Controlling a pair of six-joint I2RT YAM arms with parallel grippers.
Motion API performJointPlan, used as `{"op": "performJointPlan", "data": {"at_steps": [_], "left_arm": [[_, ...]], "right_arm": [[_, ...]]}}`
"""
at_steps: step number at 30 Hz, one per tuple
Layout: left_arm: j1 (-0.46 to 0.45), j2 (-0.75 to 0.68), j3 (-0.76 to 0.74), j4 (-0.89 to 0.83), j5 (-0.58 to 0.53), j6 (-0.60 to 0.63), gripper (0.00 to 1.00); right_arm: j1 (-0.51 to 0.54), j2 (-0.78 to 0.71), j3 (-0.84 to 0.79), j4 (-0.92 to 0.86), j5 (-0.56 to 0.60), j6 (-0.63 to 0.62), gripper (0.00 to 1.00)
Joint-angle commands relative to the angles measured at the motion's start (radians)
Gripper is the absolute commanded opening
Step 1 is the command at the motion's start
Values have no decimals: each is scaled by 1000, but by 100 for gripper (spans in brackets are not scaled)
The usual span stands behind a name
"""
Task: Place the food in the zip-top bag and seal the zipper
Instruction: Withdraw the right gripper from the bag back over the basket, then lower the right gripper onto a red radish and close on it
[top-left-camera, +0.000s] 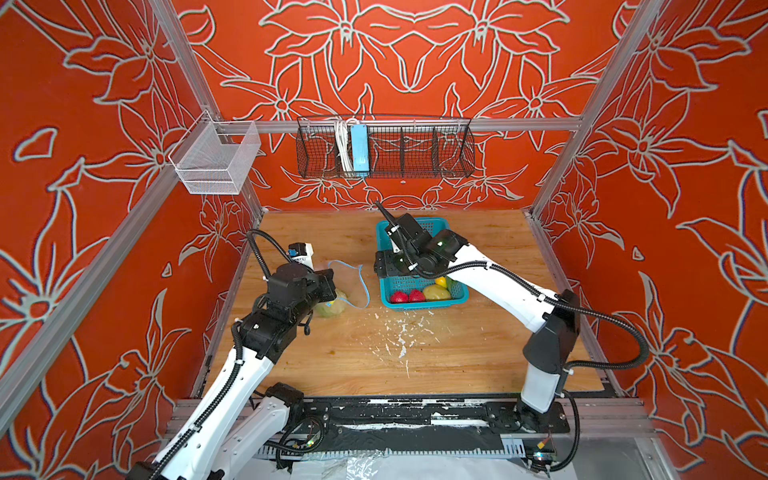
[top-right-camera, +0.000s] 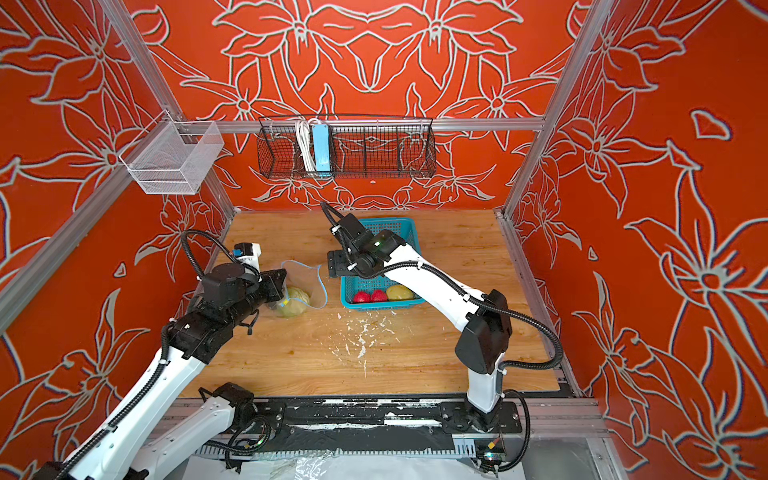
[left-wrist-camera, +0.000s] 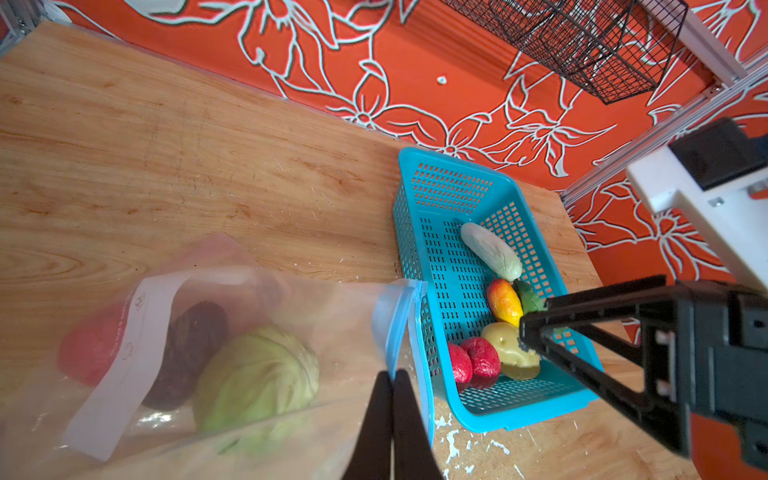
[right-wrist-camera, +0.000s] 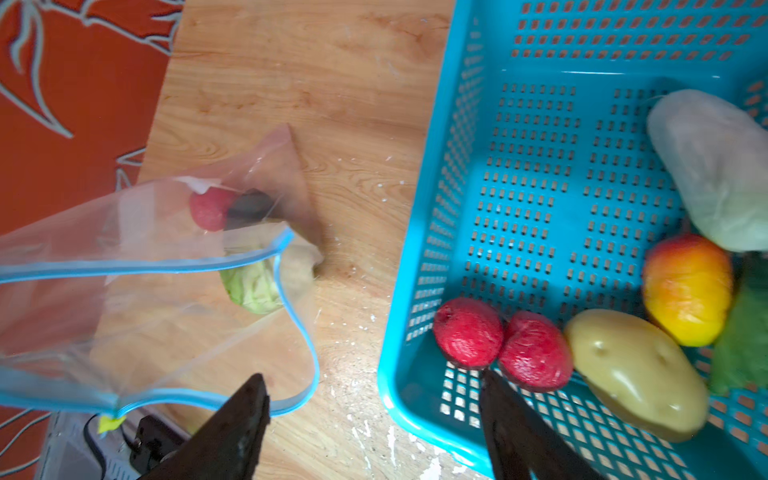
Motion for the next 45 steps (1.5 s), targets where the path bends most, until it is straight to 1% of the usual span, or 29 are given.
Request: {"op": "performJointPlan", "data": {"at_steps": [1,3,6,7,8,14,20,26,35,39,45], "left_arm": [[0,-3,11,20,-4,-6,0],[1,-8,4,21,-5,-8,0],[1,-15,-3,28,-4,-11,0],[1,-14,-3,29,-2,-11,0],[0,-12,-3,29,-1,-10,0],[0,-4,0,29,1,-11,0],[0,-7,-2,29,-2,-12,0],[0,-3,-2,32,2,-14,0],[0,-6,-4,30,-1,-14,0],[0,-6,-4,29,0,-12,0],[1,-7,-6,28,-1,-14,0]], "right_arm": [[-21,-20,-2,-68,53,-12,86],[-34,-18,-1,-87,63,-14,87],[-48,-15,3,-120,99,-14,91],[-53,-13,5,-131,109,-14,93],[-57,-11,7,-144,124,-15,98],[-75,9,13,-206,204,-11,98],[-99,72,71,-361,279,17,98],[-117,119,80,-405,322,21,98],[-131,207,86,-442,290,26,98],[-131,219,73,-422,225,23,97],[-131,203,21,-353,104,13,92]]}}
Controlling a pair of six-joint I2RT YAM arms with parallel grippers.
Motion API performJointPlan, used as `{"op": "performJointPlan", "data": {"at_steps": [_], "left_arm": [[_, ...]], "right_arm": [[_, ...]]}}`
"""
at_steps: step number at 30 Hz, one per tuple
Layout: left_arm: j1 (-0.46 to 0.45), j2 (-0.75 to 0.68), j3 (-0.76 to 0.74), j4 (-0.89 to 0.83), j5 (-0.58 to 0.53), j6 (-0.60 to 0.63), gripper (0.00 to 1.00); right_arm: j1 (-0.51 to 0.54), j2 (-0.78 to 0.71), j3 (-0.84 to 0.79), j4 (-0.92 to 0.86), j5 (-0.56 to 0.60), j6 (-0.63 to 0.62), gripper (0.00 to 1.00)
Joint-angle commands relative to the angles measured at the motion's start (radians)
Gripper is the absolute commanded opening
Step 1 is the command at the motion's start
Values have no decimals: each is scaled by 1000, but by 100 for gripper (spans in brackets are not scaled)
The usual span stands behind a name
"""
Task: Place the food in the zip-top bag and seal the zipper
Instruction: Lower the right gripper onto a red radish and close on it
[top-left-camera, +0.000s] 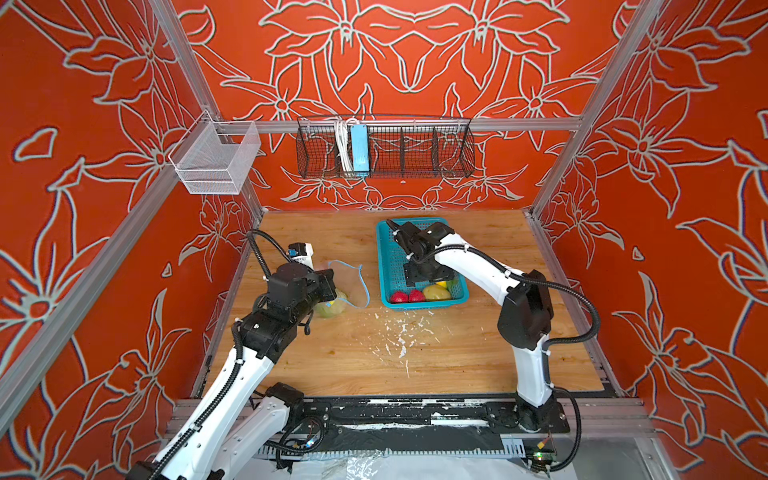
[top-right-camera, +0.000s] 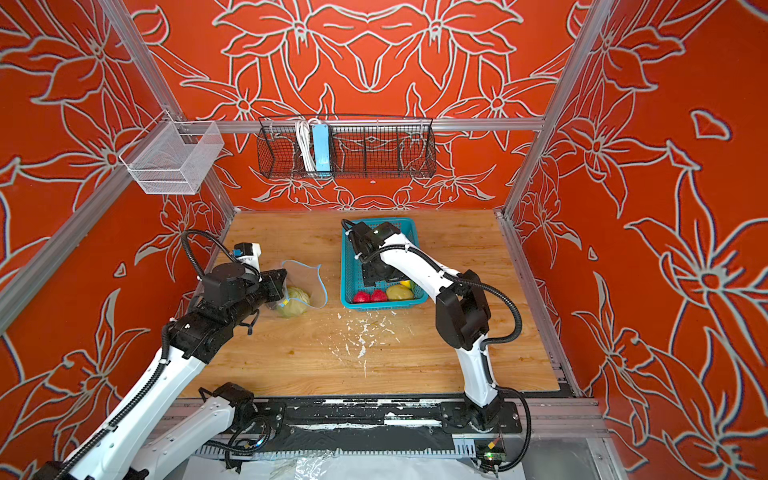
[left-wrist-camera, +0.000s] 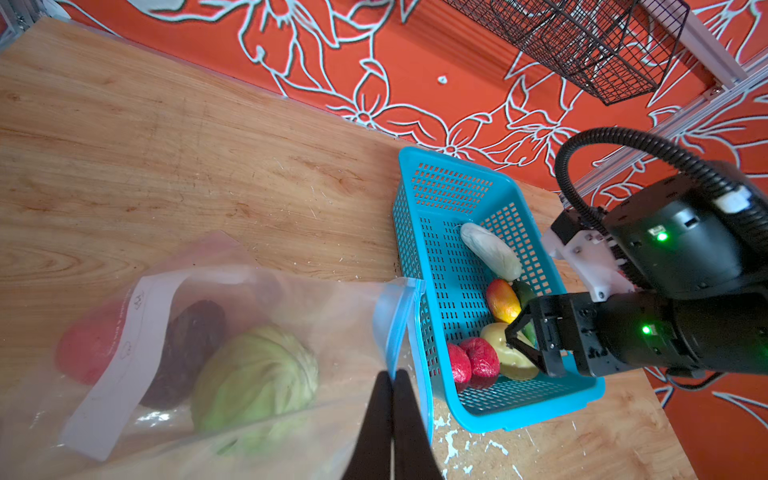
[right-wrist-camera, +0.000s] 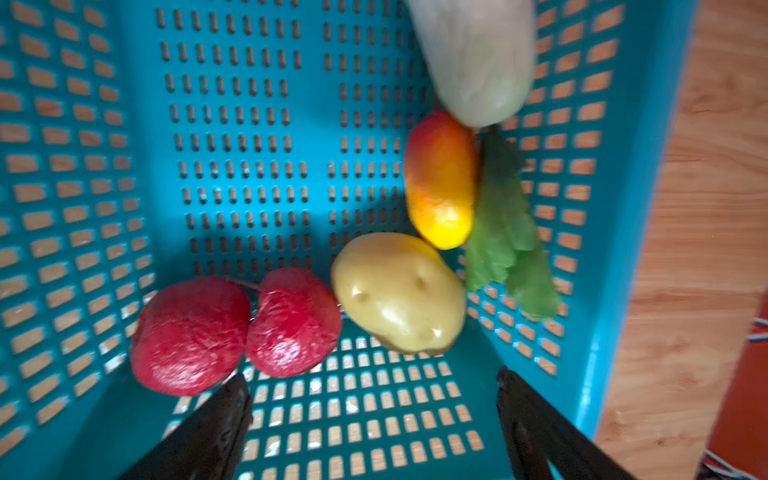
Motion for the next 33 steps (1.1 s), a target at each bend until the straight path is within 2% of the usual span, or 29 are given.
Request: {"op": "performJointPlan", "data": {"at_steps": [1,7,20,26,33], "left_arm": [[0,-6,-6,28,-1,-7,0],[1,-5,-5,28,-3,-7,0],[1,-2,0,25,-14,1,0],[0,-7,-5,28,-12,-3,0],[0,-10,-4,23,-15,-1,0]], "right_arm": [[-3,-4,-36,25,-85,15,91],[-3,41,-39,39,-135,11,80],[-3,154,-10,43,-141,-10,66],[-4,202,9,39,-135,-17,51],[-4,194,17,56,-152,-19,32]]}}
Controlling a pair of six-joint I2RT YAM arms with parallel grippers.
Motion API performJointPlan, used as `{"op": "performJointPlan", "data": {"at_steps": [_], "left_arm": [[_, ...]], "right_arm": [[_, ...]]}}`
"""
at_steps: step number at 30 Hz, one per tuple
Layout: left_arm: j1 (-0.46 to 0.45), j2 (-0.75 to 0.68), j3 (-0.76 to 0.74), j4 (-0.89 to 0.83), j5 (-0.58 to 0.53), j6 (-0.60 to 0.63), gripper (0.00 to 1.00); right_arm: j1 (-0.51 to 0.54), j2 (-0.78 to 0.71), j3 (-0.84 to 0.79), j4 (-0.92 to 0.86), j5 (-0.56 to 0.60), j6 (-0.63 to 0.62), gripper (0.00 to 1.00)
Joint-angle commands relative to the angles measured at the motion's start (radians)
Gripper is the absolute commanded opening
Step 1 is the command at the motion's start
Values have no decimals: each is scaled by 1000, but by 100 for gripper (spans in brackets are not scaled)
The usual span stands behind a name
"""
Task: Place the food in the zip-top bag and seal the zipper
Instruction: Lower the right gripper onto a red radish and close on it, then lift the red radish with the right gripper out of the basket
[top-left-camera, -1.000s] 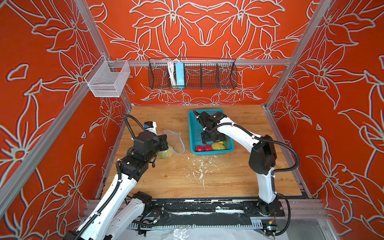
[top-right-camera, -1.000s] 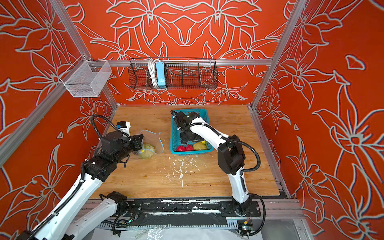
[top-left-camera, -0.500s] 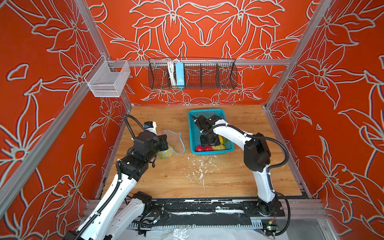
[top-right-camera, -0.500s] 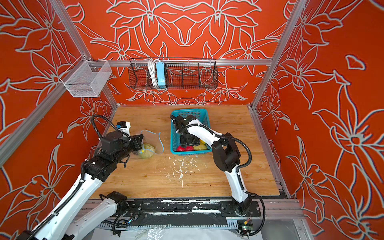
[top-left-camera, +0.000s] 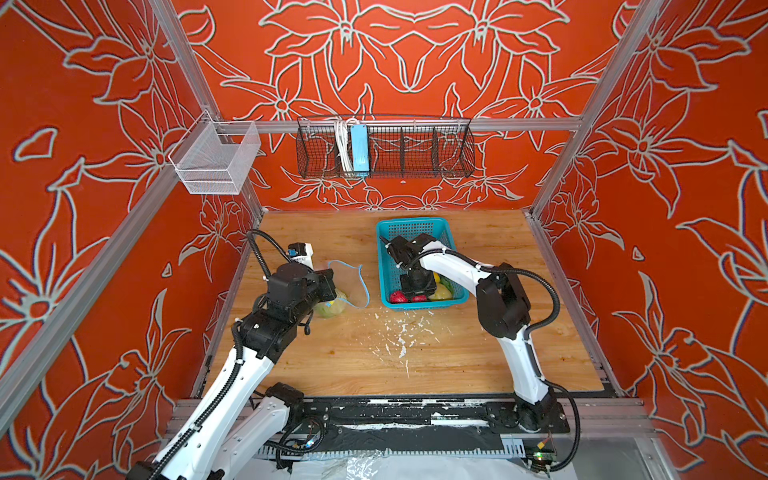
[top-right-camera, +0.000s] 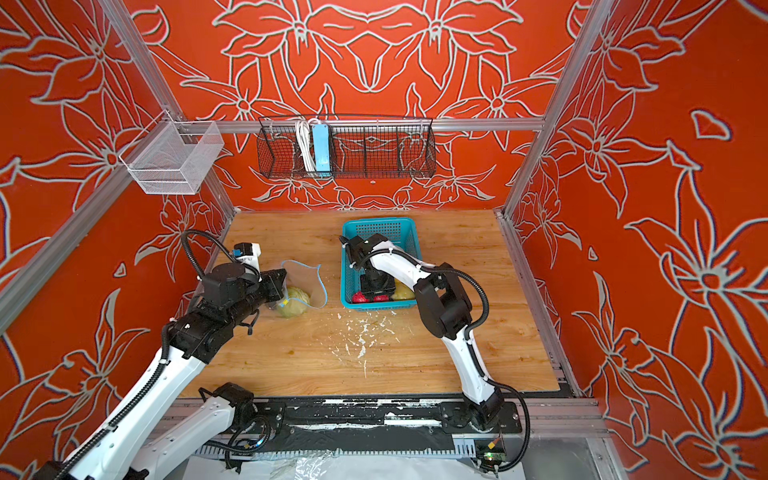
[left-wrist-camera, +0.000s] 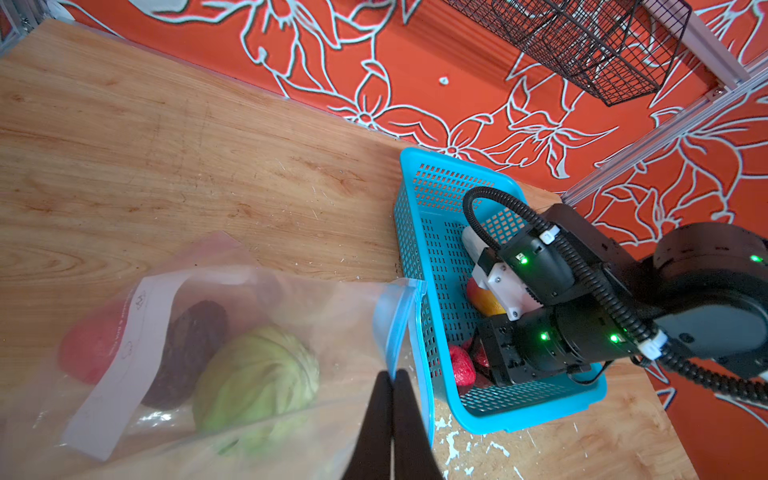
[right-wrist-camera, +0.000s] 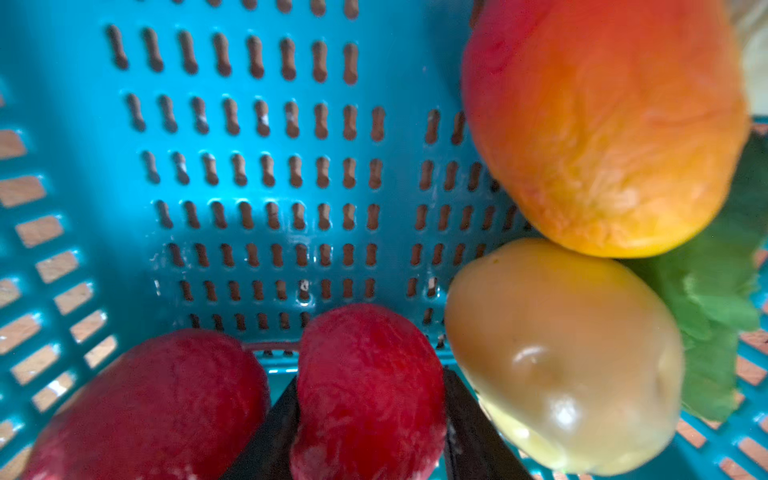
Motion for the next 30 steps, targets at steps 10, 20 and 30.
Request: {"op": "performJointPlan", "data": {"at_steps": [10,20,30], "left_arm": [[0,-16,-6,27,-6,-9,0],[0,-38,-14,28,-9,-7,0],[1,-25,-6,21,-3,-18,0]], "right_arm": [[-4,-43,72,-4,6,8,27],[-8,-115,63,41,-13,28,25],[-8,-198,28,98,-45,29,24]]}}
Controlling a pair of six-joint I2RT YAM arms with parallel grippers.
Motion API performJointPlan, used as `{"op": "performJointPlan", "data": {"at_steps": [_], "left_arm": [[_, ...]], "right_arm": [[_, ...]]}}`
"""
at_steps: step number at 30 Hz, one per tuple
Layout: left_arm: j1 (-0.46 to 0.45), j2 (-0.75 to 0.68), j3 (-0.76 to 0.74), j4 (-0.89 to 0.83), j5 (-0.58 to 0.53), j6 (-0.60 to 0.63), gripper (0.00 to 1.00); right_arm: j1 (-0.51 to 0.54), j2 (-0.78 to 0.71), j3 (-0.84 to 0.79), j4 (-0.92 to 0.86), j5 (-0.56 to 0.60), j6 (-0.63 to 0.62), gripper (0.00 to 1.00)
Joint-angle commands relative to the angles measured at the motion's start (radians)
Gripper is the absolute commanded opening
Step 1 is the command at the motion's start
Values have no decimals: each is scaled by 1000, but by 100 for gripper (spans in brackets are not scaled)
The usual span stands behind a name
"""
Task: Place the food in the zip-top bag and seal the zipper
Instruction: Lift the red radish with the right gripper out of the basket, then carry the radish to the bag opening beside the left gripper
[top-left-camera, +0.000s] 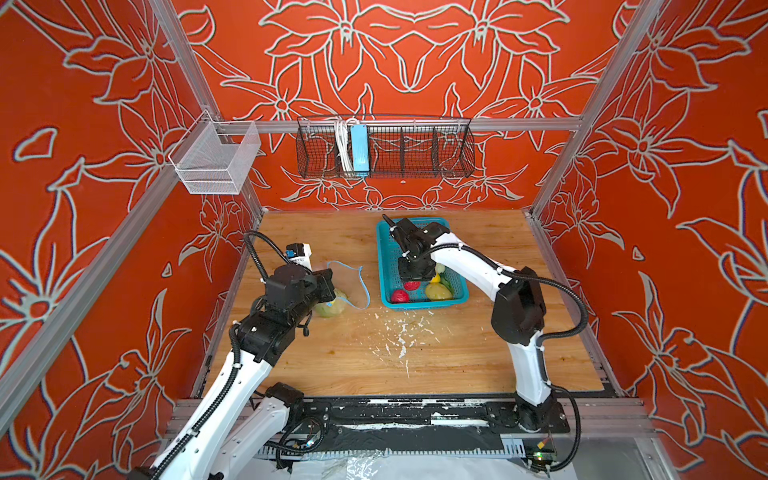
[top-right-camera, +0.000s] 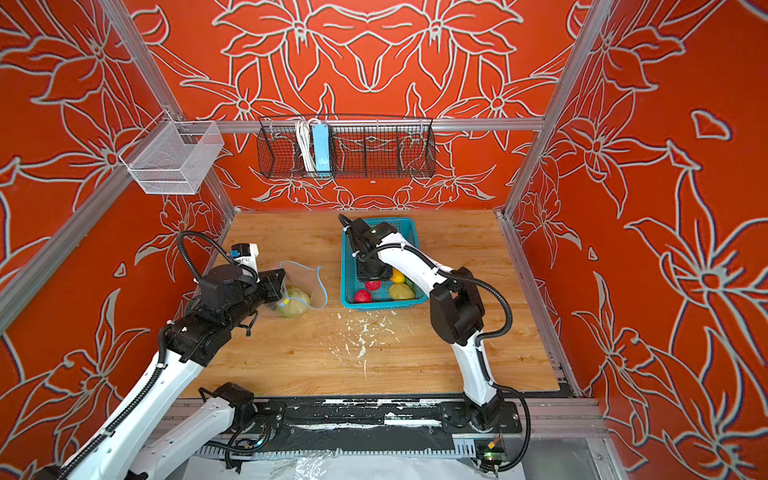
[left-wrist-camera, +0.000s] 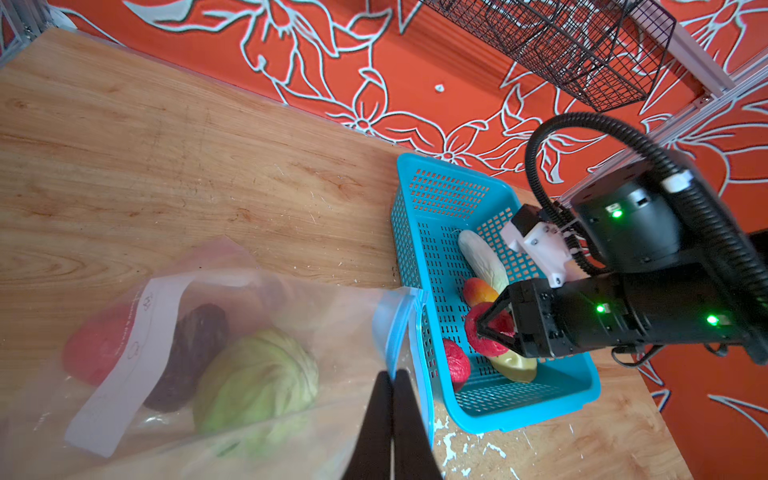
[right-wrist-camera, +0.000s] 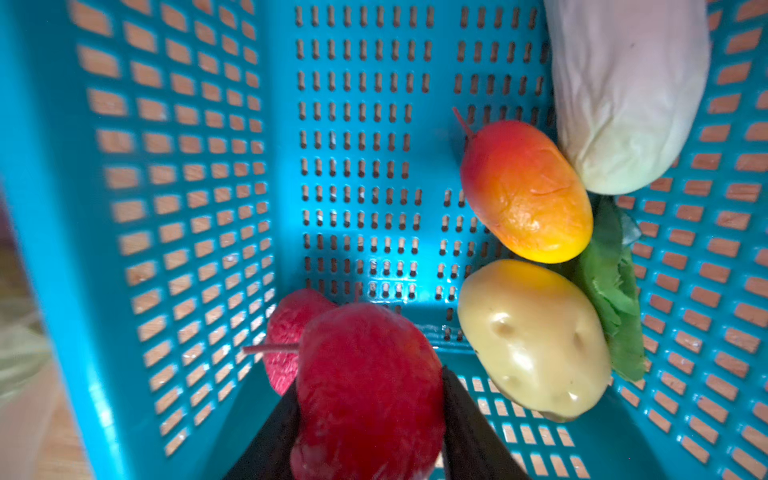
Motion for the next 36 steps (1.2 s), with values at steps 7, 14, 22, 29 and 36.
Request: {"op": "performJointPlan", "data": {"at_steps": [7,14,22,29,36], "left_arm": [[0,8,15,11,2,-13,0],[1,3,13,19,1,-10,0],[0,22,22,9,7,-25,0],[0,33,32,10,17,-34,0],[0,48,25,15,25,-38,0]], "right_arm": [[0,-122,-31,100,-67,-12,22],[7,-170,-31,158,-108,-12,21],[41,-259,-118,329,-189,-6,20],[81,-310,-153,417,-206,-9,20],[149,-328,-192,513,-216,13,20]]}}
